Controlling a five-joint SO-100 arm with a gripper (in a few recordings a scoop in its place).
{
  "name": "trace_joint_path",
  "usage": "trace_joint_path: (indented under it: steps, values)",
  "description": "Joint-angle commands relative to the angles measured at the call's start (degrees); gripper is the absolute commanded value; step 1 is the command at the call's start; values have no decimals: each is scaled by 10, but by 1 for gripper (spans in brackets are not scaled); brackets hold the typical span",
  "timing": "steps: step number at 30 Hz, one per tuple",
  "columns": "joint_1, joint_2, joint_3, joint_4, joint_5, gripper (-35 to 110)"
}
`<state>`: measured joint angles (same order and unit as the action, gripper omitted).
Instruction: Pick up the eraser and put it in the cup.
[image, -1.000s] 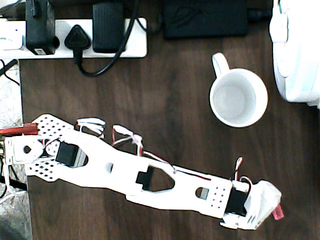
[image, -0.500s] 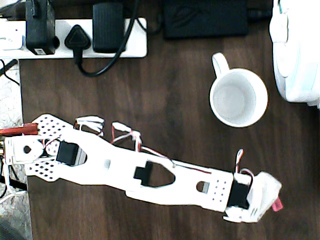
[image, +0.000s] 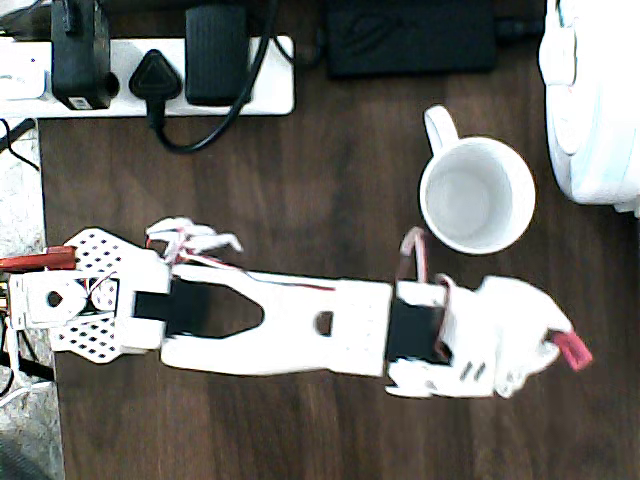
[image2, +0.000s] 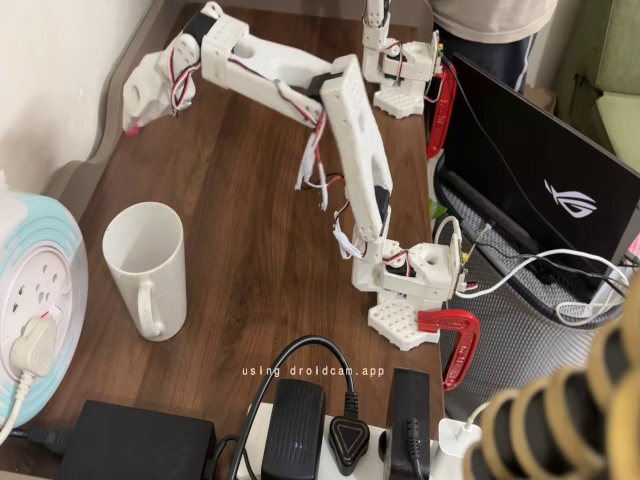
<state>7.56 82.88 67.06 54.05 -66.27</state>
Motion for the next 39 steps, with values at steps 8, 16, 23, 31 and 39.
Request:
trace_joint_path:
  steps: [8, 16, 23, 31, 39]
  values:
    - [-115, 180, 113, 18, -15, 0]
    - [-179, 187, 181, 12, -4, 0]
    - [-193, 167, 209, 9, 19, 0]
    - [-179, 158, 214, 2, 40, 12]
    - [-177, 178, 214, 1, 30, 0]
